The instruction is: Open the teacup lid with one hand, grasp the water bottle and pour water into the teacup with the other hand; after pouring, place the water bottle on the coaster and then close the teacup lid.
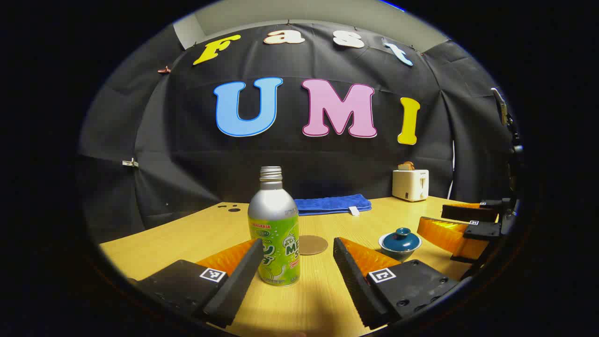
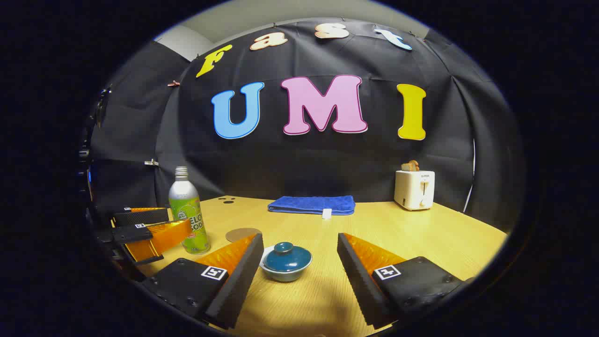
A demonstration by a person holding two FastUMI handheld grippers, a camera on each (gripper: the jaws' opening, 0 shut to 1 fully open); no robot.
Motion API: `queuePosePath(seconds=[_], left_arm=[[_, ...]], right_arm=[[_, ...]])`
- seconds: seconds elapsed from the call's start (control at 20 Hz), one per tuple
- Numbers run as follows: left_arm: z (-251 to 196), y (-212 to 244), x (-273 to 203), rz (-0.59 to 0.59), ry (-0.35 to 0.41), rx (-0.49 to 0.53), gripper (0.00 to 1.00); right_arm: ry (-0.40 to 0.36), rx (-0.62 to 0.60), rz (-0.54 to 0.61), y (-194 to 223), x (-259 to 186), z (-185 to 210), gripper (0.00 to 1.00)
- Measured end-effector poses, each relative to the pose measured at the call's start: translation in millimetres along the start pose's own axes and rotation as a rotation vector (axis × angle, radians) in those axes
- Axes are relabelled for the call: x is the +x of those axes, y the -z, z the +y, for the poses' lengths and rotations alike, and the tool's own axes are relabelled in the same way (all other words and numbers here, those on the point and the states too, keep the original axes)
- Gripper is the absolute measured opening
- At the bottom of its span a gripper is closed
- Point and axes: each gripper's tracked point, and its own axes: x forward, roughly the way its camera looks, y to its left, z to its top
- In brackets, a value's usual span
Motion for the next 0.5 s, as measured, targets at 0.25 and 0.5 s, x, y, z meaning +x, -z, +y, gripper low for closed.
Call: queuePosePath(seconds=[0.25,0.5], left_arm=[[2.3,0.1,0.4,0.000,-0.018,-0.002,0.95],[4.0,-0.7,1.1,-0.002,-0.016,-0.001,0.95]], right_arm=[[0.010,0.000,0.000,-0.2,2.1,-2.3,0.98],[0.017,0.000,0.000,0.2,3.2,-3.8,0.98]])
